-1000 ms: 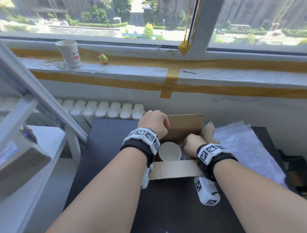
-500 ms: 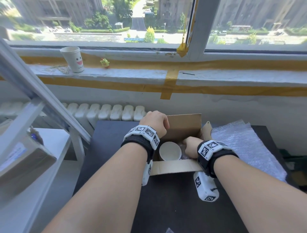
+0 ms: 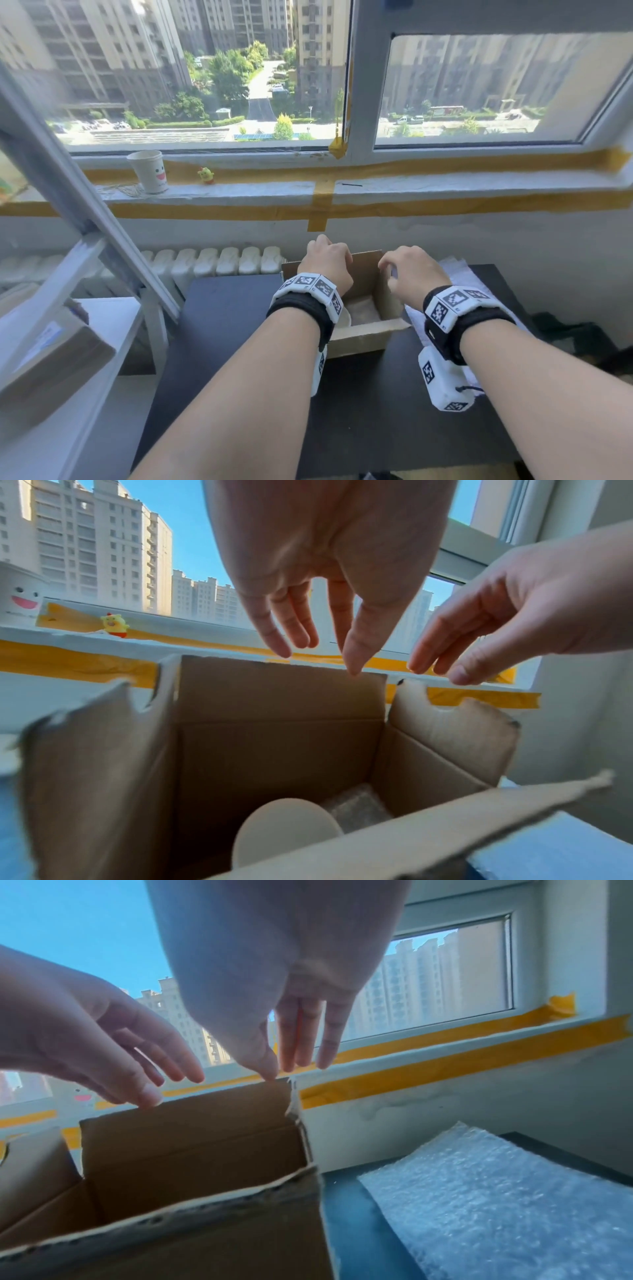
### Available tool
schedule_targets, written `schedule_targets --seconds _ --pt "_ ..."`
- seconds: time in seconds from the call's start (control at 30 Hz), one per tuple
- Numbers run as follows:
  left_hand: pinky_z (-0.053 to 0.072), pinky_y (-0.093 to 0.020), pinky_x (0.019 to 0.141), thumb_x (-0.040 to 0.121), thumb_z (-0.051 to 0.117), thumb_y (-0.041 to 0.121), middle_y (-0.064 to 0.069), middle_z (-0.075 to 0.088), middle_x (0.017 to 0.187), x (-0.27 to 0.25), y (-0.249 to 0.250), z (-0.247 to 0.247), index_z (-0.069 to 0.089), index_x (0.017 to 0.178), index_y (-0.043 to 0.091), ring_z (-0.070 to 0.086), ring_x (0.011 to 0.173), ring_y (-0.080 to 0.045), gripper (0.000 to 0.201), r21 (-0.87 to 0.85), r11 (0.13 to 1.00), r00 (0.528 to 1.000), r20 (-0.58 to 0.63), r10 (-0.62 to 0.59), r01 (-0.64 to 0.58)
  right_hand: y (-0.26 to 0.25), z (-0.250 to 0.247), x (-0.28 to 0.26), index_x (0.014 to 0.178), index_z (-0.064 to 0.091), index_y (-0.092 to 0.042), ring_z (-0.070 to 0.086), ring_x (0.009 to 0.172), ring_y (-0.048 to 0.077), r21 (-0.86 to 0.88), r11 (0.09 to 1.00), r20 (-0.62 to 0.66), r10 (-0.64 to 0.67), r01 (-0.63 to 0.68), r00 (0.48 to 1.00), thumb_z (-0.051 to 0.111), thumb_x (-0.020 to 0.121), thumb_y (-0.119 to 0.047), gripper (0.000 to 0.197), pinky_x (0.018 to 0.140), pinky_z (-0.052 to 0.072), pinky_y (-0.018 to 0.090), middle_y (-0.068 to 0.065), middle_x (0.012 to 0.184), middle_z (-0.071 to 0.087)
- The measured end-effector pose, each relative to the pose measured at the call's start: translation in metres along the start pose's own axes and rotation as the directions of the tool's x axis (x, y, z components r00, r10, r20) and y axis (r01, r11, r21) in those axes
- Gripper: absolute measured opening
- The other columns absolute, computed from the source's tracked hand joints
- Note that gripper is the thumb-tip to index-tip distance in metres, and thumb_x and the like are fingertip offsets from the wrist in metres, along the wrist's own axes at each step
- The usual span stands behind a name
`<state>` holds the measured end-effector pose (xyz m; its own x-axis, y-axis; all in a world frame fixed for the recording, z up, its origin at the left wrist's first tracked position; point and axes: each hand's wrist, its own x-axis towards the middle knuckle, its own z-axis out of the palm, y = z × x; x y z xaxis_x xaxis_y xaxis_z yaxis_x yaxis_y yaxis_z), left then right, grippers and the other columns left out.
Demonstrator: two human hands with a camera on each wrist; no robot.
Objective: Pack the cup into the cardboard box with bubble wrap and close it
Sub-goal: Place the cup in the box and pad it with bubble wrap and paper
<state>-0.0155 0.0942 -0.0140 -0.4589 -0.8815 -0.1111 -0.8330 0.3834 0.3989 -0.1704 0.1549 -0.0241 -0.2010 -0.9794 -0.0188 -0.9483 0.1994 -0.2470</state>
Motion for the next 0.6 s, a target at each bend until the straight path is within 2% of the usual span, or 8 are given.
schedule_targets --seconds 0.1,0.27,0.4,0.6 --pt "0.046 -0.038 0.092 0.086 0.053 0.007 -0.007 0.042 0.128 0.001 0.025 0.002 0.055 0.125 0.021 0.040 0.124 -0.026 0.041 -0.010 1.000 0.999 0.036 0.029 -0.029 0.017 -0.013 -0.010 0.120 0.062 -0.024 0.050 0.119 0.023 -0.004 0.999 0.017 0.038 -0.038 0.999 0.052 0.084 -0.010 0.039 0.096 0.047 0.036 0.004 0.123 0.059" --pt "0.044 -0.037 0.093 0.090 0.051 0.009 -0.010 0.043 0.127 0.019 0.073 0.015 0.054 0.126 0.017 0.044 0.121 -0.029 0.037 -0.065 0.996 0.998 0.032 0.057 -0.055 0.058 -0.026 -0.017 0.124 0.059 -0.025 0.049 0.122 0.021 0.000 0.995 0.043 0.104 -0.104 0.994 0.053 0.088 -0.015 0.038 0.097 0.044 0.034 0.002 0.129 0.056" --pt "0.047 -0.038 0.094 0.089 0.055 0.009 -0.011 0.042 0.128 0.034 0.116 0.038 0.052 0.128 0.016 0.046 0.120 -0.029 0.040 -0.064 0.996 0.993 0.105 0.063 -0.057 0.103 -0.035 -0.022 0.125 0.058 -0.026 0.049 0.123 0.023 0.009 0.983 0.086 0.182 -0.183 0.980 0.054 0.089 -0.018 0.037 0.098 0.044 0.036 0.002 0.133 0.055" --pt "0.049 -0.038 0.090 0.090 0.054 0.012 -0.012 0.043 0.132 0.059 0.157 0.078 0.051 0.128 0.014 0.054 0.113 -0.032 0.038 -0.051 0.999 0.983 0.184 0.010 -0.001 0.164 -0.031 -0.023 0.125 0.059 -0.024 0.053 0.120 0.022 0.049 0.961 0.140 0.263 -0.272 0.955 0.055 0.089 -0.019 0.036 0.094 0.045 0.035 0.002 0.135 0.053"
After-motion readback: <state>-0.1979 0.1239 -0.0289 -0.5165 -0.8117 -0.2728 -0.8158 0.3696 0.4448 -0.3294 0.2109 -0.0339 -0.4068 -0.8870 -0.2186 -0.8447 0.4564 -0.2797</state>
